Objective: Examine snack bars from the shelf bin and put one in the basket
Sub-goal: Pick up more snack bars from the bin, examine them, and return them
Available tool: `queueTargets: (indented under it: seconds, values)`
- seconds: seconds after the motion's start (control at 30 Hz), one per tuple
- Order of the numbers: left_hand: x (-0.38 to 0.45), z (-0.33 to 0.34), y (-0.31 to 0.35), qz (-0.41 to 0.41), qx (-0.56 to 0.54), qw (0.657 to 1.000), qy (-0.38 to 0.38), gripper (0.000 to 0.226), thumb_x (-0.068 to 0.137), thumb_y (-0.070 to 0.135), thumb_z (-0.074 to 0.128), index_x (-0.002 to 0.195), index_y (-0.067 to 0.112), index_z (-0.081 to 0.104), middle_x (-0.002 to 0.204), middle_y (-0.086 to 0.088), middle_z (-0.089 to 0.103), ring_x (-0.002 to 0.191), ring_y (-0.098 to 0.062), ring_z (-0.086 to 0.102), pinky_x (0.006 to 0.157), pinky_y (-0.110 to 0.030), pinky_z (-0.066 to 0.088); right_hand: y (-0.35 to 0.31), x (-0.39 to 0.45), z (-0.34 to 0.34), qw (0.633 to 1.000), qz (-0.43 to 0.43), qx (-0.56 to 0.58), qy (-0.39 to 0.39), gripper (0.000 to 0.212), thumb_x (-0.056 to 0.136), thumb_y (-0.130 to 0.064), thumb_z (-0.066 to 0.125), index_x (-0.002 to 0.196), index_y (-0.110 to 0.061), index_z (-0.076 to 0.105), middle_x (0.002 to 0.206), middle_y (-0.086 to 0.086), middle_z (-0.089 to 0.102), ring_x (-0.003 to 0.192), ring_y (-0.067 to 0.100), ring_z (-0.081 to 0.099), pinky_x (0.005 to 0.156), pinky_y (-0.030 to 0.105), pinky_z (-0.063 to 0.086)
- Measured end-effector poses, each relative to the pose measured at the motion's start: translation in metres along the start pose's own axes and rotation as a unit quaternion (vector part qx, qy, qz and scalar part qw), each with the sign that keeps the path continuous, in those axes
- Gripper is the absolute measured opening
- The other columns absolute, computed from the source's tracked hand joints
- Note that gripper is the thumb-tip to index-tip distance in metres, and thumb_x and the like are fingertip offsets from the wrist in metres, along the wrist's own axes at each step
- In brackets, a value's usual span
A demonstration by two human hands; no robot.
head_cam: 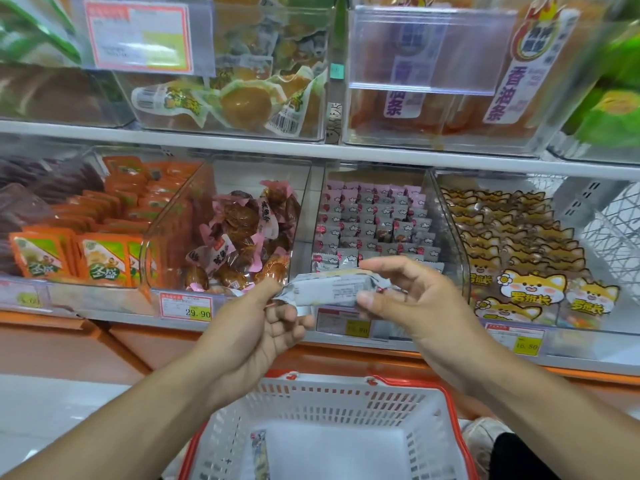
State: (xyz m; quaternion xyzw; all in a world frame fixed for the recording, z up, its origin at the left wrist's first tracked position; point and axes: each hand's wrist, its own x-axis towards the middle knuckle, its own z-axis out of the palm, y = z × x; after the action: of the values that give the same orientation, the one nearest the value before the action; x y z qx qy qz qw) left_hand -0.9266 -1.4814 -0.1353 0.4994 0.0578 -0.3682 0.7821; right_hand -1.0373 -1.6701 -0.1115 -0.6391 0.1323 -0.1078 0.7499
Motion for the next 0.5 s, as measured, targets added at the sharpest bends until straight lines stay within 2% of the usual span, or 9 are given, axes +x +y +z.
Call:
queueTargets:
  seconds: [0.07,0.13,0.23,0.3,0.37,0.43,0.5]
  values:
    - [0.0,0.003,-0.001,0.013,0.014,1.0,-0.024,0.026,0.098,0.024,0.058,0.098,-0.002,0.056,0.058,-0.011,0.062,0.06,-0.025,0.072,0.049,-0.026,0.057,0.0,0.001,0.001,0.999,0.009,0.012,0.028,0.034,0.069,-0.029,0.083,0.102,-0.021,0.078,0.107,0.008,0.077,0.088,0.028,0.076,0.076,0.025,0.06]
    - [0.001,0.004,-0.001,0.048,0.041,0.997,-0.04,0.037,0.088,0.032,0.069,0.107,0.002,0.061,0.066,-0.012,0.066,0.067,-0.026,0.073,0.058,-0.029,0.059,0.0,0.003,0.0,0.998,0.025,0.019,0.052,0.035,0.068,-0.038,0.083,0.097,-0.019,0.079,0.103,0.012,0.077,0.088,0.026,0.075,0.075,0.025,0.06]
    - [0.0,0.004,-0.002,0.081,0.086,0.991,-0.064,0.021,0.078,0.03,0.074,0.089,0.013,0.075,0.074,-0.012,0.069,0.073,-0.023,0.073,0.065,-0.028,0.06,0.003,0.008,-0.003,0.994,0.058,0.039,0.085,0.04,0.067,-0.045,0.083,0.089,-0.012,0.079,0.094,0.014,0.077,0.081,0.024,0.074,0.072,0.022,0.06]
    - [-0.001,0.004,-0.003,0.087,0.112,0.988,-0.066,0.012,0.073,0.03,0.077,0.079,0.019,0.078,0.072,-0.008,0.066,0.068,-0.017,0.069,0.063,-0.025,0.058,0.004,0.011,-0.005,0.988,0.095,0.069,0.104,0.045,0.066,-0.047,0.084,0.09,-0.01,0.077,0.082,0.01,0.075,0.079,0.023,0.074,0.069,0.021,0.059]
    - [-0.002,0.004,-0.003,0.092,0.135,0.985,-0.061,0.012,0.07,0.034,0.079,0.072,0.022,0.076,0.068,-0.004,0.063,0.063,-0.012,0.065,0.058,-0.023,0.057,0.004,0.014,-0.006,0.981,0.121,0.105,0.106,0.045,0.068,-0.043,0.082,0.093,-0.007,0.077,0.082,0.01,0.075,0.081,0.023,0.074,0.069,0.021,0.06]
    - [-0.002,0.006,-0.003,0.088,0.14,0.984,-0.067,0.011,0.075,0.033,0.076,0.071,0.022,0.074,0.067,-0.003,0.061,0.061,-0.01,0.063,0.054,-0.022,0.055,0.003,0.015,-0.007,0.982,0.118,0.129,0.075,0.032,0.072,-0.033,0.08,0.09,-0.007,0.081,0.092,0.011,0.076,0.085,0.021,0.073,0.073,0.022,0.06]
    - [-0.001,0.008,-0.004,0.082,0.147,0.984,-0.066,0.015,0.083,0.03,0.07,0.07,0.023,0.074,0.068,-0.003,0.061,0.062,-0.01,0.063,0.055,-0.022,0.055,0.001,0.016,-0.007,0.984,0.095,0.139,0.053,0.025,0.075,-0.02,0.079,0.096,-0.006,0.079,0.104,0.012,0.077,0.091,0.02,0.073,0.078,0.023,0.06]
